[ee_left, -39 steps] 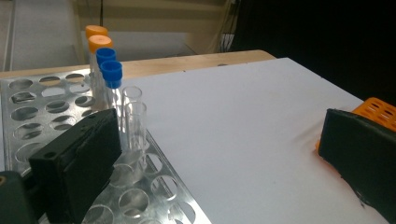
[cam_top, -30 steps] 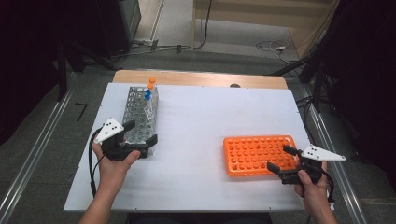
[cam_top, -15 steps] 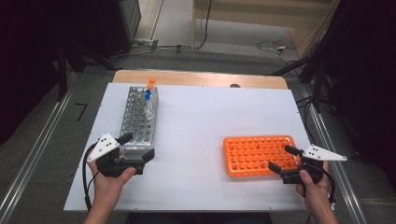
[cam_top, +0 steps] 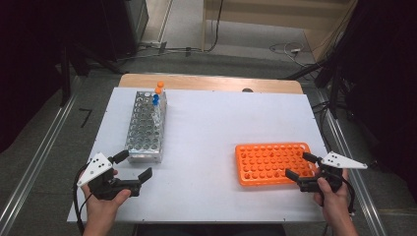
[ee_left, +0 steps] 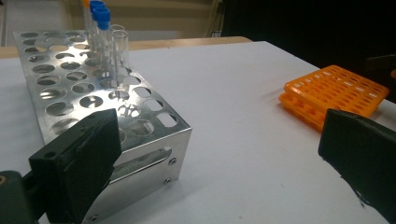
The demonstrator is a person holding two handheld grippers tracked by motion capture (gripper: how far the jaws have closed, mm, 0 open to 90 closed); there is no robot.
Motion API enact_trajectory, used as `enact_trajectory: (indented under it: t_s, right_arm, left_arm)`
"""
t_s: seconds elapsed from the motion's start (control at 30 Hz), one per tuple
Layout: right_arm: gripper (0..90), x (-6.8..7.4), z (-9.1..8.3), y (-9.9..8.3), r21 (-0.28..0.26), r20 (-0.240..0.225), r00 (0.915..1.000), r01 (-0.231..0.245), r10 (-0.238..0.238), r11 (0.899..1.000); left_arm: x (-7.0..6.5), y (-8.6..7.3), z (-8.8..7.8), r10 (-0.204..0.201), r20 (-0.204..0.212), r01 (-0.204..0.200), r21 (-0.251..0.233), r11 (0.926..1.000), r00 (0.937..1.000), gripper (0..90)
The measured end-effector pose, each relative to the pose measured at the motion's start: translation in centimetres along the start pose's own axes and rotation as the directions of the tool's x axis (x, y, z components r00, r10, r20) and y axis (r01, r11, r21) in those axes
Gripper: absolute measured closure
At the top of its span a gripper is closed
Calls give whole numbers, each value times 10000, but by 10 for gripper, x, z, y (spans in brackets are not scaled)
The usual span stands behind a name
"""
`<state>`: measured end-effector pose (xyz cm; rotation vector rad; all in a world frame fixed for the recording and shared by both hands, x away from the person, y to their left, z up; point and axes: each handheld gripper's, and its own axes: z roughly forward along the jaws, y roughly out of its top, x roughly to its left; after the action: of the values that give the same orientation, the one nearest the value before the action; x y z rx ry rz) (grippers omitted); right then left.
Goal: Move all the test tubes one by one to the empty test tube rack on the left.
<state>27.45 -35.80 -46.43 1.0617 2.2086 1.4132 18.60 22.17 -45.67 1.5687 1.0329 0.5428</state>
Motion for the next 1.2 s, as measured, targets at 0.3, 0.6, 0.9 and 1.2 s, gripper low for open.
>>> enact_trajectory:
  t_s: [0.3, 0.6, 0.9, 1.2]
  right_arm:
    - [0, -7, -5, -6, -159, 185, 9997, -135, 138, 9998]
    - [0, -12, -3, -12, -274, 124, 9997, -196, 199, 9994]
    - [0, -11, -2, -12, -264, 59, 9998, -207, 209, 9994]
    - [0, -14, 2, -15, -118, 70, 9996, -264, 265, 9996]
  left_arm:
    - [16, -5, -12, -111, -199, 107, -183, 9998, 9997, 0]
    - [23, -5, -7, -6, -422, -12, -431, 9991, 9991, 0]
    - [28, -8, -4, -58, -580, 41, -297, 9995, 9983, 0]
    - [27, -10, 2, -53, -491, 46, -150, 9999, 9988, 0]
